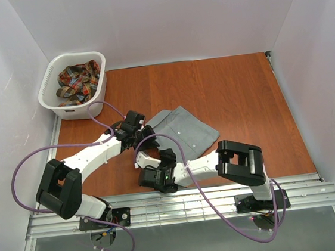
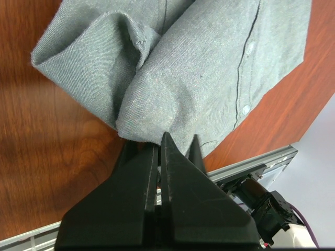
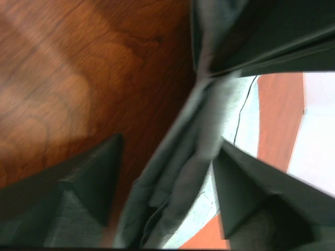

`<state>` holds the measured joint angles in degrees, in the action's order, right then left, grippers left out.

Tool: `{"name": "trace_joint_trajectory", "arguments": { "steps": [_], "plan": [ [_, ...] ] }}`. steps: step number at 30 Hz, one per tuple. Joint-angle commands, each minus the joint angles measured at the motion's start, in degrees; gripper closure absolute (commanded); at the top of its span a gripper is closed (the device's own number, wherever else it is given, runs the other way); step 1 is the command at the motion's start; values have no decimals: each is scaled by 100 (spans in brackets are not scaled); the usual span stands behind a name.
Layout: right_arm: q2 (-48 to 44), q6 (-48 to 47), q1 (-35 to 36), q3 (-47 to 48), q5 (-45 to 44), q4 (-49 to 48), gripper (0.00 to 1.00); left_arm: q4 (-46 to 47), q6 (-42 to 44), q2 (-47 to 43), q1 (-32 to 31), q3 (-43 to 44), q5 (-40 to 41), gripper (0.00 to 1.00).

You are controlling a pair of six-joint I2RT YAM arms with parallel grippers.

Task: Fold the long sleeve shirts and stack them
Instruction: Fold the shirt

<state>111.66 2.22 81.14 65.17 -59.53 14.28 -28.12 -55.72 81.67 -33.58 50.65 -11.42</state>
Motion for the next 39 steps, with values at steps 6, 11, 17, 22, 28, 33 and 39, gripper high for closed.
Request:
{"name": "trace_joint_trajectory", "arguments": {
  "steps": [6, 11, 17, 22, 28, 33, 39],
  "plan": [
    [146, -204, 86, 163, -674, -163, 93, -168, 176, -46, 36, 419, -141, 97],
    [14, -511, 77, 146, -587, -154, 99, -448, 386, -159, 229, 777, -106, 64],
    [-355, -819, 77, 540, 353, -75, 99, -1335, 1519, -257, 1572, 2385, 551, 30],
    [-267, -741, 68, 1750, 1495, 749, 99, -2196, 2328, -28, 2171, 4284, 1572, 11],
    [-127, -302, -28, 3726, 3391, 1637, 99, -2146, 2330, -834, 2277, 4550, 2616, 3],
    [-188, 979, -921, 5005, 5289, 1824, 99, -1759, 2390, -1460, 2277, 4330, 2681, 3],
    [-635, 2616, -2295, 4200, 6692, 1236, 99, -1750, 2654, -1434, 2277, 4454, 1864, 3]
  ]
}}
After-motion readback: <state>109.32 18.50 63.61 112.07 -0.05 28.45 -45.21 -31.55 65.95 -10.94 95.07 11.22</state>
